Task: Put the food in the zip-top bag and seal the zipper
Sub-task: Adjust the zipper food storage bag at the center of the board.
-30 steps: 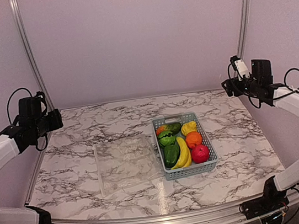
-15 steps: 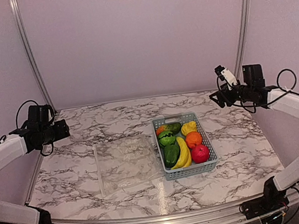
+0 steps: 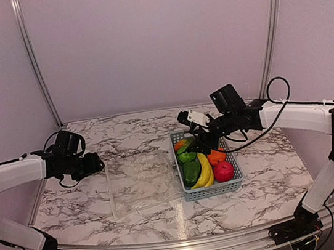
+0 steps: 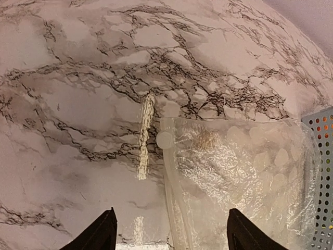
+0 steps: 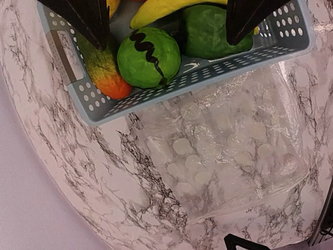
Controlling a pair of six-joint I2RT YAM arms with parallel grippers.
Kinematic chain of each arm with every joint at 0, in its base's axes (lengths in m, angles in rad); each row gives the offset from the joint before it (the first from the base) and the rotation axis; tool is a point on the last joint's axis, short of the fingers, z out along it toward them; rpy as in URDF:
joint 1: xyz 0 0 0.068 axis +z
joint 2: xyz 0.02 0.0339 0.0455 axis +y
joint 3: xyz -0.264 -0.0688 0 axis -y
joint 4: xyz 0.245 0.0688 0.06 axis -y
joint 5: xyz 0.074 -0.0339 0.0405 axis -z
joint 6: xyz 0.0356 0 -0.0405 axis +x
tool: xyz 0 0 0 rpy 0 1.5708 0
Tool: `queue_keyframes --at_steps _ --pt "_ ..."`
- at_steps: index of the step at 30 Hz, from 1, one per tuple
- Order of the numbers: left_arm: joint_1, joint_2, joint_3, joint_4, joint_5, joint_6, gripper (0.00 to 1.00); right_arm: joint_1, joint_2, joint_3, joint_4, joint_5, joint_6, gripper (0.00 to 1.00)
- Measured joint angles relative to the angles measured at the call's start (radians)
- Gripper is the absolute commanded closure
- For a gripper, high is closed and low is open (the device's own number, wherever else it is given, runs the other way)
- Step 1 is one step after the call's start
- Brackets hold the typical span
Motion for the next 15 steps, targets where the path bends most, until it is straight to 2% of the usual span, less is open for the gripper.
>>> queue_keyframes --at_steps 7,15 --pt "-0.062 -0.019 -0.137 0.002 0.072 -0.116 0.43 0.122 0.037 0.079 -0.055 0.004 -0.018 0.29" --pt "-0.078 -0.064 -0.245 0.069 0.165 -0.188 0.56 0.137 0.07 0.135 -0.071 -0.006 -0.012 0.33"
